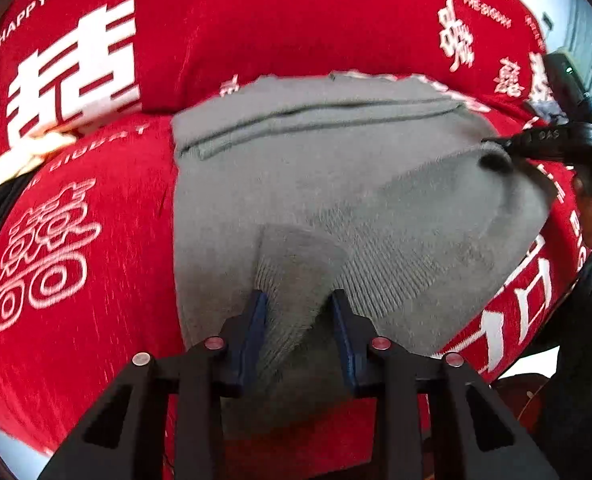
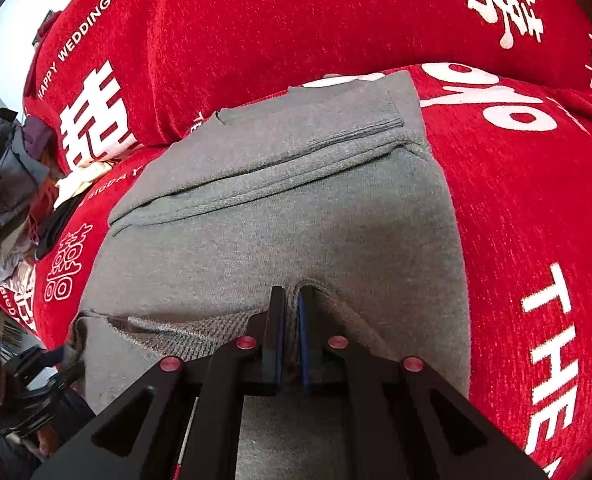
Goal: Fold small clothes
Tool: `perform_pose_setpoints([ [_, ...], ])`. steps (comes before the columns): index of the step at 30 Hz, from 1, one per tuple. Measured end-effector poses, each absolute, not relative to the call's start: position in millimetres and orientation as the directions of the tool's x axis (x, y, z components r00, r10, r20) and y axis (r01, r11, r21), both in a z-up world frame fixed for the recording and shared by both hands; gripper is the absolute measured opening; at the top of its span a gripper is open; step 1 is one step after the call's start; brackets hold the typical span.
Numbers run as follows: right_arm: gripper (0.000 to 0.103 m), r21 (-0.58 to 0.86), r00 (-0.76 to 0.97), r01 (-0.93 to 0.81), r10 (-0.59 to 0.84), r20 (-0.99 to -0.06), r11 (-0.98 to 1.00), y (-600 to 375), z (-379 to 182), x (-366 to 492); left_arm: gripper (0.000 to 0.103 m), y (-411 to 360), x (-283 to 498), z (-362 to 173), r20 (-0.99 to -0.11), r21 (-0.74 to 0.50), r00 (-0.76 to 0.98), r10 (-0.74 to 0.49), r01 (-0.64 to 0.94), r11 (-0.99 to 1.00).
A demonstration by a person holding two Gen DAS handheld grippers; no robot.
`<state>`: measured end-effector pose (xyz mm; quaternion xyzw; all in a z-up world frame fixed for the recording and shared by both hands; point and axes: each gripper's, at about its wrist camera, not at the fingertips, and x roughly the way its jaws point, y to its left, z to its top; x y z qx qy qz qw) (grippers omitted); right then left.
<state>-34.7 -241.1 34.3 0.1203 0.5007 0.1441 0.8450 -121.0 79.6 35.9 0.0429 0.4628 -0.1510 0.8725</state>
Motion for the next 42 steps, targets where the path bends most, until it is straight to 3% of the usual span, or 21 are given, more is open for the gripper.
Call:
perform_pose_setpoints([
  [1,0.007,0.344,0.457,-0.125,0.362,-0.812,0.931,-241,35,-35,0.011,82,-120,38,-0.821,-0.084,0.52,-0.238,0.301,0.95],
  [8,0.013,0.4,0.459,-0.215,0.454,-0.764,0.891,-254,59,-47,0.009,105,-103,35,-0.821,-0.206,0.484,-0.303,0.244,0.948],
  [10,0.037,0.338,0.484,-0.26,0.425,-0.765,0.904,-261,72,-53,0.009,112,-95,32,-0.821,-0.249,0.471,-0.322,0.212,0.945],
  [11,0.068,0.267,0.509,-0.288,0.384,-0.77,0.919,-265,79,-59,0.009,113,-95,32,-0.821,-0.254,0.469,-0.326,0.211,0.944],
  [12,0.086,0.215,0.534,-0.306,0.354,-0.768,0.927,-268,84,-64,0.009,111,-94,32,-0.826,-0.243,0.465,-0.32,0.218,0.945],
  [13,0.086,0.163,0.566,-0.327,0.331,-0.755,0.931,-271,89,-70,0.009,110,-96,32,-0.827,-0.229,0.467,-0.312,0.228,0.946],
  [15,0.086,0.097,0.594,-0.39,0.331,-0.734,0.916,-275,97,-82,0.009,104,-99,33,-0.83,-0.183,0.476,-0.291,0.26,0.948],
  [17,0.086,0.09,0.566,-0.449,0.361,-0.741,0.889,-271,98,-84,0.036,103,-98,34,-0.836,-0.175,0.469,-0.285,0.264,0.948],
  [18,0.086,0.069,0.552,-0.482,0.364,-0.75,0.873,-265,96,-82,0.072,104,-97,33,-0.838,-0.185,0.463,-0.288,0.255,0.949],
  [19,0.086,0.048,0.541,-0.508,0.362,-0.759,0.86,-257,94,-79,0.087,107,-98,34,-0.831,-0.193,0.478,-0.286,0.234,0.953],
  [20,0.086,0.024,0.527,-0.541,0.361,-0.769,0.841,-248,91,-75,0.087,110,-100,36,-0.82,-0.196,0.496,-0.284,0.223,0.955],
  [21,0.086,0.012,0.511,-0.567,0.363,-0.779,0.824,-240,86,-68,0.079,111,-100,36,-0.812,-0.212,0.5,-0.302,0.229,0.95],
  [22,0.086,0.013,0.492,-0.585,0.367,-0.789,0.811,-234,80,-60,0.051,112,-99,35,-0.814,-0.23,0.486,-0.318,0.234,0.945],
  [23,0.086,0.024,0.466,-0.602,0.376,-0.801,0.798,-227,73,-49,0.037,112,-94,30,-0.83,-0.255,0.446,-0.335,0.232,0.939],
  [24,0.084,0.039,0.439,-0.615,0.383,-0.813,0.788,-219,64,-39,0.034,112,-93,29,-0.829,-0.256,0.447,-0.335,0.228,0.939],
  [25,0.082,0.049,0.419,-0.621,0.384,-0.822,0.782,-214,57,-32,0.021,113,-93,31,-0.822,-0.256,0.459,-0.337,0.231,0.939],
  [26,0.063,0.07,0.383,-0.631,0.389,-0.838,0.772,-207,46,-22,0.009,112,-93,32,-0.825,-0.256,0.453,-0.339,0.236,0.937],
  [27,0.037,0.091,0.351,-0.638,0.394,-0.85,0.765,-202,38,-17,0.008,112,-93,33,-0.826,-0.254,0.451,-0.337,0.236,0.938],
  [28,0.036,0.113,0.328,-0.637,0.401,-0.855,0.763,-200,33,-12,0.007,112,-94,34,-0.825,-0.252,0.455,-0.334,0.233,0.939],
  [29,0.008,0.122,0.347,-0.629,0.418,-0.839,0.767,-201,36,-13,0.007,112,-95,36,-0.825,-0.25,0.457,-0.332,0.232,0.94],
  [42,0.008,0.248,0.586,-0.451,0.494,-0.642,0.858,-260,129,-29,0.007,126,-33,123,-0.687,-0.376,0.614,-0.388,0.157,0.913],
])
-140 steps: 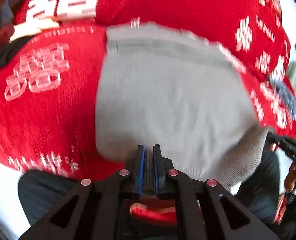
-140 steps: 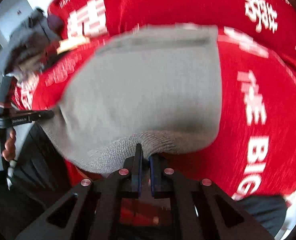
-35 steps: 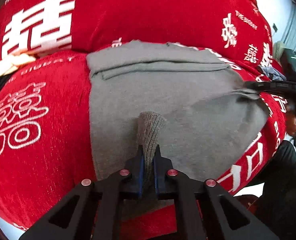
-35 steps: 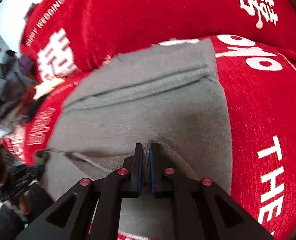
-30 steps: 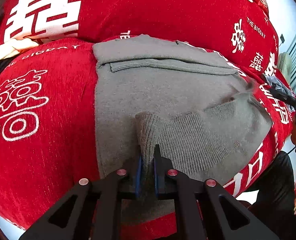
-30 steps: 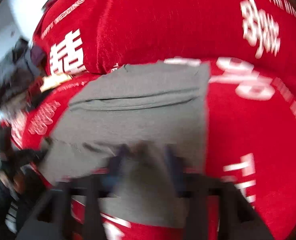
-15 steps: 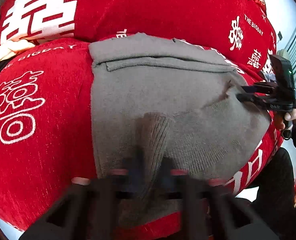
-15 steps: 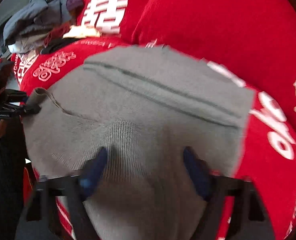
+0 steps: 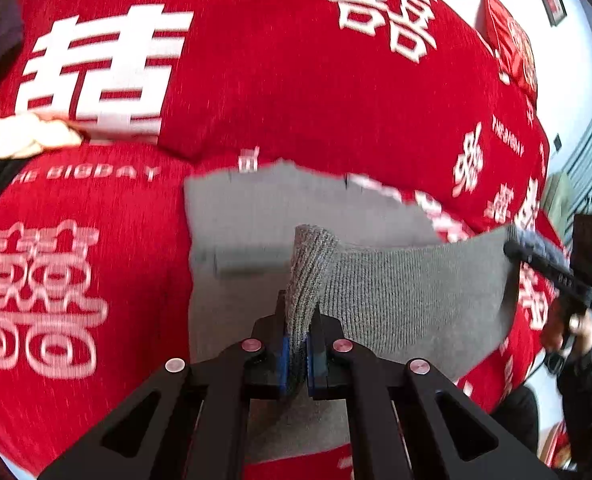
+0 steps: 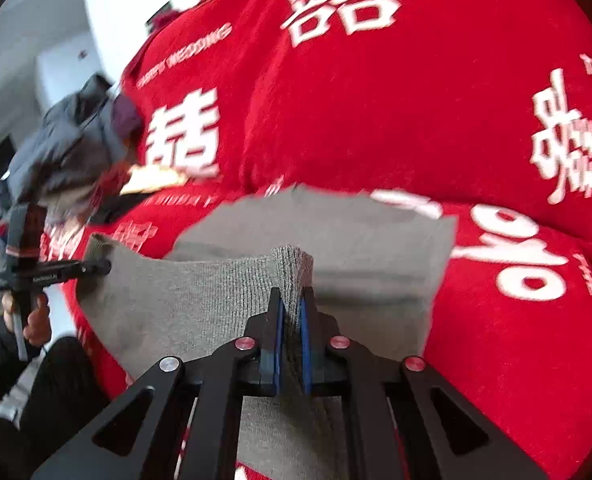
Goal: Fold small clothes
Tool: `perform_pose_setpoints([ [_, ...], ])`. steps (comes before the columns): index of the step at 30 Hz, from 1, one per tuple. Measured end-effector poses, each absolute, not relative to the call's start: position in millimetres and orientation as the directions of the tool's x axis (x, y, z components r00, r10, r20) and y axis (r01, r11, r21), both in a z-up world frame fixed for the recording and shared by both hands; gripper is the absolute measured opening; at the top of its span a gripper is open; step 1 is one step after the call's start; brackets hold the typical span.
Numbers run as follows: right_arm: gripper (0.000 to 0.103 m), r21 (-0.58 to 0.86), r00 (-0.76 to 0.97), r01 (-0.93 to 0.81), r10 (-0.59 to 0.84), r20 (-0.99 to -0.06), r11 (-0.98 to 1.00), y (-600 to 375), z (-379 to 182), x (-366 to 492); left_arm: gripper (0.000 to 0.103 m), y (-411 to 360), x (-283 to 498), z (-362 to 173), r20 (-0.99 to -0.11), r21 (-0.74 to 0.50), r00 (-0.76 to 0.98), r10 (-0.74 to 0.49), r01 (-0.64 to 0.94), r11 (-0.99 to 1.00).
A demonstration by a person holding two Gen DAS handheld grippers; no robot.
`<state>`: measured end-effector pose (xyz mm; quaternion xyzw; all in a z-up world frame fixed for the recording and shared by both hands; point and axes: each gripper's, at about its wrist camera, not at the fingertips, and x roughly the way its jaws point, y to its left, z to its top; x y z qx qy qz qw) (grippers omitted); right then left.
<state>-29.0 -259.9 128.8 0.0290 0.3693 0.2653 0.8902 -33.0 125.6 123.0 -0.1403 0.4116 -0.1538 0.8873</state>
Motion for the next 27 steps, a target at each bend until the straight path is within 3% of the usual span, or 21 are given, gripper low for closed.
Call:
perform_pose_setpoints([
  [10,0.008,0.233,0.676,-0.261,0.35,-0.649,0.937,-258,145,49,0.007,115,81,129,-0.709,-0.387,0.607,-0.359,0.091,0.918],
  [18,0.008,0.148,0.649,-0.137,0.202,-0.734,0.979,-251,97,139,0.007,104,179,69,-0.78,-0.41,0.52,-0.348,-0.005,0.912],
  [27,0.008,0.066,0.554,-0.083,0.101,-0.827,0.994,-244,37,205,0.007,113,229,4,-0.856,-0.387,0.427,-0.293,-0.15,0.91],
])
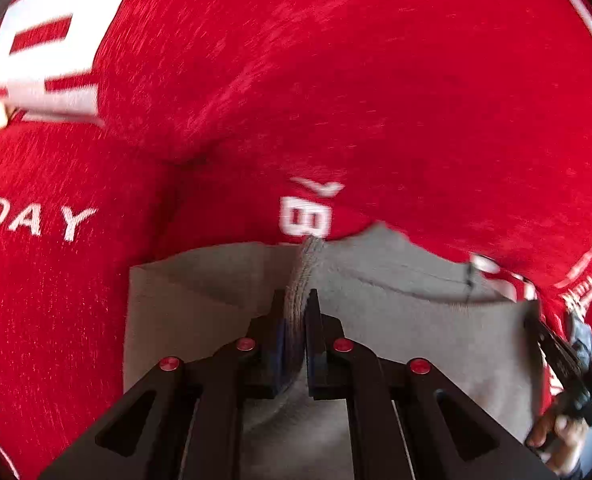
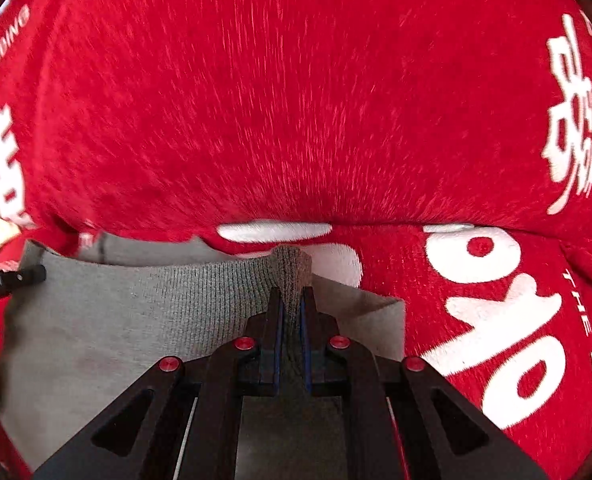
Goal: Fold small clothes
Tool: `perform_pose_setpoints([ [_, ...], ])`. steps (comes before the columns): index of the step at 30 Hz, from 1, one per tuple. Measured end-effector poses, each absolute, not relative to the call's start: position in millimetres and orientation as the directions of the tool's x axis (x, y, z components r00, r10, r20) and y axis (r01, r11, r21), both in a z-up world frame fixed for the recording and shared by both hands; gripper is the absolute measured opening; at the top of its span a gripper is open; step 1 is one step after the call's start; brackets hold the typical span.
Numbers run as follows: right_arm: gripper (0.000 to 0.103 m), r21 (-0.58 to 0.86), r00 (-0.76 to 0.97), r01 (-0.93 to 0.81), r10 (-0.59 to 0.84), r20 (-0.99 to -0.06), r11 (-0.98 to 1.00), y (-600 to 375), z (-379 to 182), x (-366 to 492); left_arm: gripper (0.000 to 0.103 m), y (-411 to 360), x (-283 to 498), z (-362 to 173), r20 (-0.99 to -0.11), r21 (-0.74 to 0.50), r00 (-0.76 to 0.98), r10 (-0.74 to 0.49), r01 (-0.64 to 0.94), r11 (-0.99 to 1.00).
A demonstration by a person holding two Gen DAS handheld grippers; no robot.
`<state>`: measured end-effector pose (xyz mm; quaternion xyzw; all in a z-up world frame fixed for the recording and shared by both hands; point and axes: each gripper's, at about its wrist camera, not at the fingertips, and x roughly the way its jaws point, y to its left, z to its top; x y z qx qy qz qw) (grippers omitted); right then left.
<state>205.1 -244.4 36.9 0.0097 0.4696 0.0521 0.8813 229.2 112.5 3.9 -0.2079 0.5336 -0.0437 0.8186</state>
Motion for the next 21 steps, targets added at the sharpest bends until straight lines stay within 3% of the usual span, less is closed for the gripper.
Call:
perform_pose_setpoints([
  [1,0.008,0.053,0.542,-0.081,0.089,-0.835,0.995,-243,31,208,0.014,115,230,1,-0.856,-0.396,0.422,-0.3,-0.162,0.904],
  [4,0.009,0.034,0.491,-0.074,0.066,-0.868,0.997,-240,17,215,0.016,125,230,-3,-0.844,-0.449,0.413,-0.341,-0.197,0.872],
  [7,0.031,0.049,0.447,-0.065,0.073,-0.891,0.997,-244,15,219,0.017,138,221,11,-0.849,-0.445,0.414,-0.328,-0.228,0.866],
  [8,0.044,0.05,0.435,-0.038,0.062,-0.898,0.998,-250,20,219,0.029,144,214,21,-0.839,-0.458,0.432,-0.333,-0.228,0.859],
  [9,0.054,0.058,0.439,-0.008,0.056,-0.897,0.998,-257,28,214,0.062,152,201,35,-0.824,-0.468,0.461,-0.328,-0.23,0.853],
  [10,0.058,0.064,0.451,0.012,0.052,-0.891,0.998,-262,34,210,0.096,155,194,43,-0.82,-0.461,0.484,-0.307,-0.24,0.854],
  [11,0.064,0.069,0.482,0.035,0.044,-0.875,0.997,-268,45,200,0.103,160,183,54,-0.809,-0.446,0.526,-0.262,-0.261,0.856],
  [12,0.072,0.067,0.517,0.041,0.037,-0.855,0.997,-269,57,187,0.103,160,167,66,-0.784,-0.437,0.578,-0.225,-0.256,0.862],
  [14,0.077,0.06,0.555,0.01,0.045,-0.831,0.998,-261,71,164,0.103,148,151,76,-0.766,-0.439,0.589,-0.255,-0.191,0.878],
  [17,0.077,0.061,0.521,-0.102,0.106,-0.847,0.993,-222,67,144,0.103,120,140,74,-0.767,-0.449,0.569,-0.296,-0.148,0.881],
  [21,0.077,-0.037,0.474,-0.23,0.079,-0.877,0.972,-173,42,129,0.103,70,135,45,-0.844,-0.276,0.488,-0.222,-0.04,0.96],
])
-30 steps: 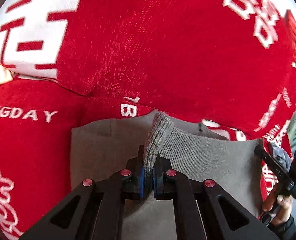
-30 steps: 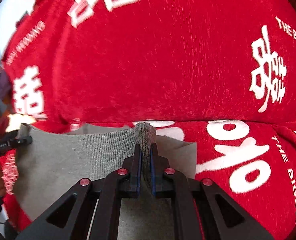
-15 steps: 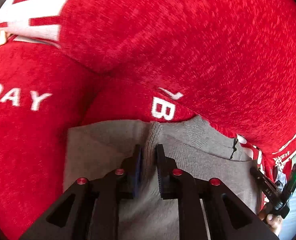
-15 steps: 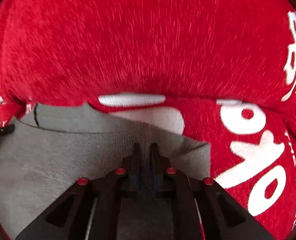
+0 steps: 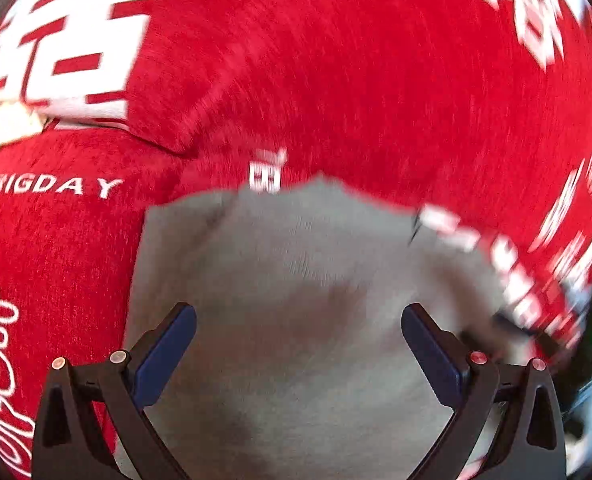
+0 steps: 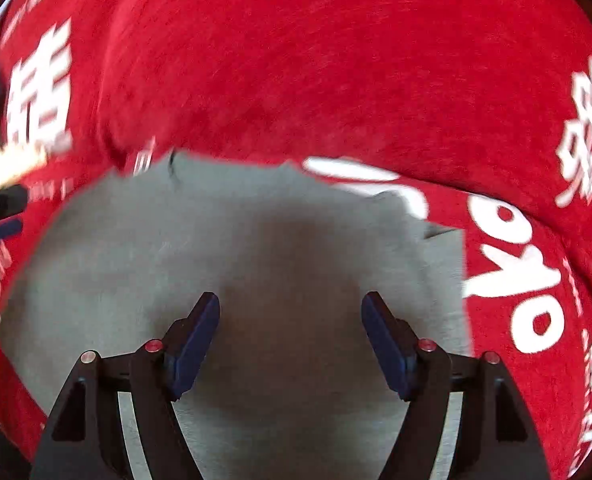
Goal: Fold small clothes
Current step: 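Release the hem and press the folded sweater flat with both grippers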
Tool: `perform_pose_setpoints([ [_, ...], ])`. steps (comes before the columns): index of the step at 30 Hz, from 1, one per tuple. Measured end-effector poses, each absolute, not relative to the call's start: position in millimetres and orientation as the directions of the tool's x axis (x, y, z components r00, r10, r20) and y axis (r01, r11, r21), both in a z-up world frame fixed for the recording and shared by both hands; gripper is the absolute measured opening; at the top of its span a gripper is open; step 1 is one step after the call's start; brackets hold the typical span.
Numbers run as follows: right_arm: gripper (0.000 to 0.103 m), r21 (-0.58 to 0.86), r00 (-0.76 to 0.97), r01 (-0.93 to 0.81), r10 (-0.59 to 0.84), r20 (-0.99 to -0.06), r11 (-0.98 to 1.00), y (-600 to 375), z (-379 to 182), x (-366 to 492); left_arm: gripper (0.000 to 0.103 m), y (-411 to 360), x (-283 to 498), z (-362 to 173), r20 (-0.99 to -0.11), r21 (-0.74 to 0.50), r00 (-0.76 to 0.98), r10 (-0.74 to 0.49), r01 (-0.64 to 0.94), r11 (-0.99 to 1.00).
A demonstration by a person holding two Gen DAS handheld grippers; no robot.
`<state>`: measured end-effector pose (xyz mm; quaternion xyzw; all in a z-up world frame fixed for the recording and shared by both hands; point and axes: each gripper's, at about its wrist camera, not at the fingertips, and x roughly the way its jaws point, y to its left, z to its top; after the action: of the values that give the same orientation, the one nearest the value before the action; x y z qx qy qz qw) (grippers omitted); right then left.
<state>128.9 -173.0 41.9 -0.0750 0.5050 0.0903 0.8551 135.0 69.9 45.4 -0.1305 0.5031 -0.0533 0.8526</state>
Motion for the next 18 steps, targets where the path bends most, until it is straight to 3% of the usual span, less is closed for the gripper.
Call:
perform_pose_setpoints([
  [1,0.077,-0.072,0.475,-0.241,0.053,-0.879,0.968,-169,36,131,0.103,71,136,31,-0.878,-0.193,0.456,-0.147,-0.056,0.98],
  [3,0.078,-0.102,0.479,-0.209,0.011,-0.878,0.973,-187,28,129,0.103,91,135,15,-0.899,-0.143,0.431,-0.078,-0.122,0.982],
  [9,0.08,0.027,0.427,0.129,-0.031,-0.904,0.991,-315,41,117,0.103,168,102,26,-0.888,-0.283,0.449,-0.101,-0.361,0.888],
  [13,0.081,-0.019,0.493,0.138,-0.086,-0.866,0.99,-305,75,82,0.103,131,73,50,-0.86,-0.299,0.496,-0.124,-0.291,0.909],
  [18,0.086,0.073,0.505,-0.058,0.092,-0.858,0.996,-203,75,45,0.103,47,43,54,-0.852,-0.207,0.505,-0.138,-0.084,0.975],
])
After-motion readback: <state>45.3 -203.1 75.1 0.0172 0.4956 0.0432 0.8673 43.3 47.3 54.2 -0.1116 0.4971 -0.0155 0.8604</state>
